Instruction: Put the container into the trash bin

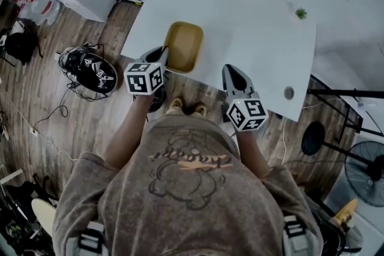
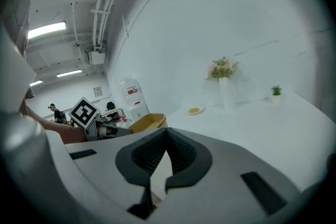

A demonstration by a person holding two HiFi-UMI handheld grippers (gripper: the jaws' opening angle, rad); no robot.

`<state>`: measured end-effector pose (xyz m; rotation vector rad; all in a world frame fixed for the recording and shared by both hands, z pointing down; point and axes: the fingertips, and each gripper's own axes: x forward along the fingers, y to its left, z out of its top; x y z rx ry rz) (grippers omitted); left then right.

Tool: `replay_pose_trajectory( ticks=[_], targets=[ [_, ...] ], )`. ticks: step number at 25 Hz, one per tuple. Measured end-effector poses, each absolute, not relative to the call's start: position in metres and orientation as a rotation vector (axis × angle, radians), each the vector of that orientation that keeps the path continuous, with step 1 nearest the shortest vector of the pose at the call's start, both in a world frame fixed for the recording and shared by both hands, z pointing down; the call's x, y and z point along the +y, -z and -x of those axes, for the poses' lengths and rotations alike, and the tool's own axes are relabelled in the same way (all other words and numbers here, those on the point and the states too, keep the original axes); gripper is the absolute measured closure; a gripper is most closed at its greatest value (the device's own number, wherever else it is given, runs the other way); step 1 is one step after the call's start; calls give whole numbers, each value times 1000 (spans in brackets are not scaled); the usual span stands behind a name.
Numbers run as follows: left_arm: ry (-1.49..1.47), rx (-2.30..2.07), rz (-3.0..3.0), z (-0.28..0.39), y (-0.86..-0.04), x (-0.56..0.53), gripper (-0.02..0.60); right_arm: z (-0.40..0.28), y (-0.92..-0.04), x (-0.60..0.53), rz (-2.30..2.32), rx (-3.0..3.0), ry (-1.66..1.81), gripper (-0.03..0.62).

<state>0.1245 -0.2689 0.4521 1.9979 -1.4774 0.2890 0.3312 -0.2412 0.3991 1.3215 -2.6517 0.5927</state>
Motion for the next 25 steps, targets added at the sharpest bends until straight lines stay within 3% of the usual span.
replay_pose_trajectory(
  ticks=[13, 25],
  targets=[
    [-92, -1841, -1644, 18, -446, -174, 554, -195, -405, -232, -763, -2776, -538, 592],
    [35, -1969, -1462, 61, -448, -92, 555, -125, -427, -191, -417, -2799, -512, 592]
  ],
)
